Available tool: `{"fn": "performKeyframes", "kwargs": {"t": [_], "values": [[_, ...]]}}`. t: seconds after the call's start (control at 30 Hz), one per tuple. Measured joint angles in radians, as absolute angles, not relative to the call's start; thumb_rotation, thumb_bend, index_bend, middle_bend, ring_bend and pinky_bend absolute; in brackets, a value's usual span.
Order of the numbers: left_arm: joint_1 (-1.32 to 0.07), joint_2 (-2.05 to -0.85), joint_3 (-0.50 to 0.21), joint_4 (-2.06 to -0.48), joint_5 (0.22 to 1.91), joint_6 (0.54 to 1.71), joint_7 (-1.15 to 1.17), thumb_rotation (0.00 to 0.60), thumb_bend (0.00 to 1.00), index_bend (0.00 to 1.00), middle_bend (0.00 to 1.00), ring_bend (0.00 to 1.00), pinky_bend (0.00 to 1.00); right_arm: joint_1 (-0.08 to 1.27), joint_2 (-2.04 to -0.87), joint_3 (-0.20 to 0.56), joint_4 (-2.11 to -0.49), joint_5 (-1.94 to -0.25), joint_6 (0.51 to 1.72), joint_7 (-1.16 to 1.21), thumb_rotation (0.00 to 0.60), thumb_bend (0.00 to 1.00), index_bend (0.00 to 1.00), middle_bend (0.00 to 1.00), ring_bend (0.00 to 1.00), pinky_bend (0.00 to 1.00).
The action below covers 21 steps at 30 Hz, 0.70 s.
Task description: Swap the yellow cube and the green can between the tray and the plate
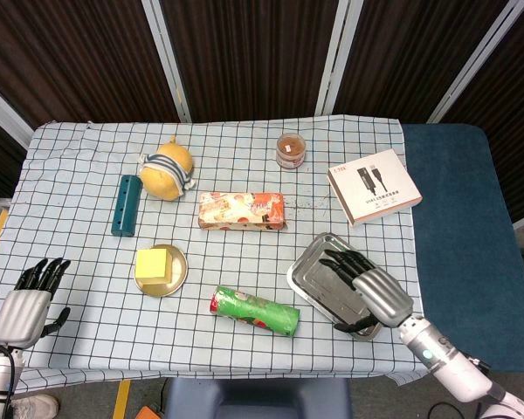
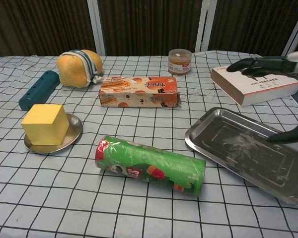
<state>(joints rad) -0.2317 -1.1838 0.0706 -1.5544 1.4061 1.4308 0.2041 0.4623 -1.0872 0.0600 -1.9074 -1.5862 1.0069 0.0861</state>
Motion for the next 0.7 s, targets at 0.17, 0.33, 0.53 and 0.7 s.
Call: {"fn": "performKeyframes", "kwargs": {"t": [0.17, 0.33, 0.53, 0.7], "values": [[-0.228, -1.172, 0.057, -1.566, 1.394, 1.407, 0.184, 0.6, 0.36, 0.0, 0.07, 0.01, 0.16, 0.551, -1.17, 0.103, -1.954, -1.428, 0.905, -0.087, 0.6, 0.1, 0.03, 0.02, 0.0, 0.08], [-0.217, -1.157, 0.044, -1.571, 1.392, 1.401, 0.165, 0.6, 0.36, 0.01, 0.08, 0.02, 0.16, 0.641, -1.284, 0.135, -1.959, -1.218, 0.847, -0.245, 0.6, 0.09, 0.08, 0.05, 0.02, 0.08], [-0.205, -1.147, 0.029, -1.573, 1.389, 1.4, 0.142, 0.6, 0.36, 0.02, 0.08, 0.02, 0.16, 0.748, -1.425, 0.144, -1.943, -0.983, 0.847, -0.45, 0.6, 0.09, 0.11, 0.08, 0.04, 0.08], [-0.201, -1.144, 0.023, -1.572, 1.394, 1.391, 0.134, 0.6, 0.36, 0.04, 0.08, 0.02, 0.16, 0.819, -1.526, 0.132, -1.906, -0.833, 0.897, -0.579, 0.6, 0.09, 0.14, 0.11, 0.06, 0.09]]}}
